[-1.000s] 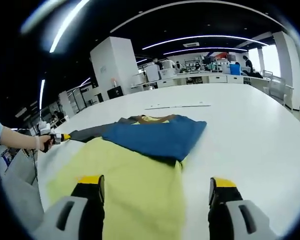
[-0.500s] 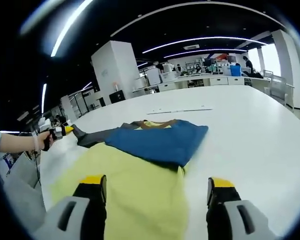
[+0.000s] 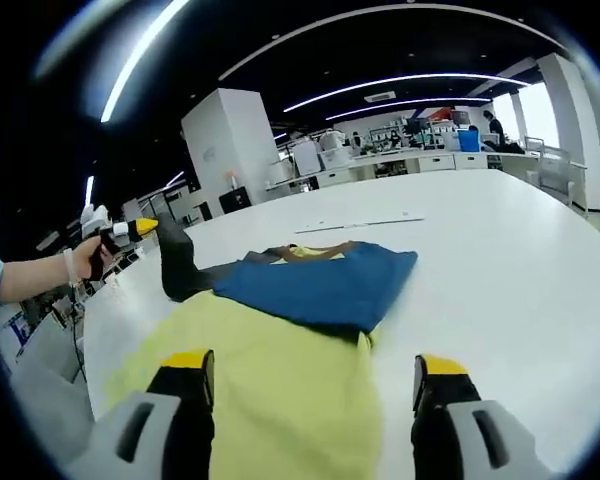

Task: Fold the garment on the visible template until the final outline fits inside the template.

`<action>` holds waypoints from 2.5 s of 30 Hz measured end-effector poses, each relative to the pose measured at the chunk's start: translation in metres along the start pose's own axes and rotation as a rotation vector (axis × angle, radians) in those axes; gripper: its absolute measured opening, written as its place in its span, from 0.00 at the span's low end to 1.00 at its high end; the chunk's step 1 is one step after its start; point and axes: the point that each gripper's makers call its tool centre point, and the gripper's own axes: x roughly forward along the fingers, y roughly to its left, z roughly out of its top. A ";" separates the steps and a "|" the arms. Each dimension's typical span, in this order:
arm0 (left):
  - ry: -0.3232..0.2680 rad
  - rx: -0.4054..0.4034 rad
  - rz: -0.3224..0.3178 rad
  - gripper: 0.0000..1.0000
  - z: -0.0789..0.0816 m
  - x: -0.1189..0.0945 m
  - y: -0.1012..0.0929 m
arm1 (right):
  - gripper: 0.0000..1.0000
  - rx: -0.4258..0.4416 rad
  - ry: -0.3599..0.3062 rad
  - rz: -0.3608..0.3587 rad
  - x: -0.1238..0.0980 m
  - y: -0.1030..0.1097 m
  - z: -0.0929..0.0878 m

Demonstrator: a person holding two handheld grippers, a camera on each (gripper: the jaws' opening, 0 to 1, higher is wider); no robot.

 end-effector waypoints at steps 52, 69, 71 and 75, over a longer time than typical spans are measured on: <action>0.241 0.012 -0.350 0.00 -0.101 0.170 -0.200 | 0.83 0.077 -0.025 0.022 -0.014 -0.001 -0.017; 0.431 0.066 -0.368 0.00 -0.178 0.164 -0.200 | 0.83 0.103 -0.016 0.020 -0.014 -0.003 -0.026; 0.448 0.060 -0.368 0.00 -0.185 0.162 -0.201 | 0.83 0.102 -0.019 0.023 -0.014 -0.002 -0.024; 0.481 0.061 -0.376 0.00 -0.200 0.159 -0.202 | 0.82 0.097 -0.023 0.026 -0.014 -0.001 -0.022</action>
